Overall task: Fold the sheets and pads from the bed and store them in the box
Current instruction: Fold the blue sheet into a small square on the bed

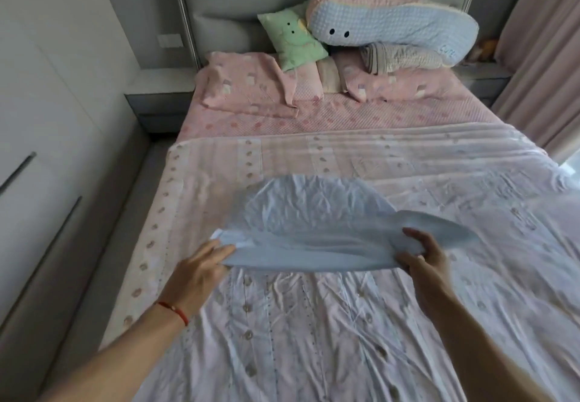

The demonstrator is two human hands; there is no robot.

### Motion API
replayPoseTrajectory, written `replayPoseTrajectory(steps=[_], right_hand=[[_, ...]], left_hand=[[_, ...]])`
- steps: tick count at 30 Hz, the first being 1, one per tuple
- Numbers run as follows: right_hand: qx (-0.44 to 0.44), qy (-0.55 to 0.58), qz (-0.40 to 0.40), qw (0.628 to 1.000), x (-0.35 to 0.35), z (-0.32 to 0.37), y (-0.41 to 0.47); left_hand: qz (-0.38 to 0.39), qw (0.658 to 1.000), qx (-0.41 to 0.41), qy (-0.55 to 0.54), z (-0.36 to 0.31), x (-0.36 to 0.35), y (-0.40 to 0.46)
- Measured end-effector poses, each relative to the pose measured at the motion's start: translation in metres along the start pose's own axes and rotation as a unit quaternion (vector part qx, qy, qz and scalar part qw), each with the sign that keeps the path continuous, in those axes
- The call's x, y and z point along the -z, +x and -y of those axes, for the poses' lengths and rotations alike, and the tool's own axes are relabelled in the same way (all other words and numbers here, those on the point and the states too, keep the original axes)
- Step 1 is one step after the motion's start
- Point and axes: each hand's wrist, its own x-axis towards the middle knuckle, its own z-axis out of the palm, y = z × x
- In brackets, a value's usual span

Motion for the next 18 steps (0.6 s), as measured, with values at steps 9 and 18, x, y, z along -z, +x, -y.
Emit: replayPoseTrajectory(steps=[9, 18], right_hand=[[-0.244, -0.016, -0.032, 0.969, 0.045, -0.257, -0.11], [-0.239, -0.074, -0.167, 0.954, 0.074, -0.23, -0.028]], left_hand=[[0.26, 0.927, 0.129, -0.236, -0.014, -0.238, -0.227], [0.149, 0.714, 0.601, -0.326, -0.039, -0.222, -0.162]])
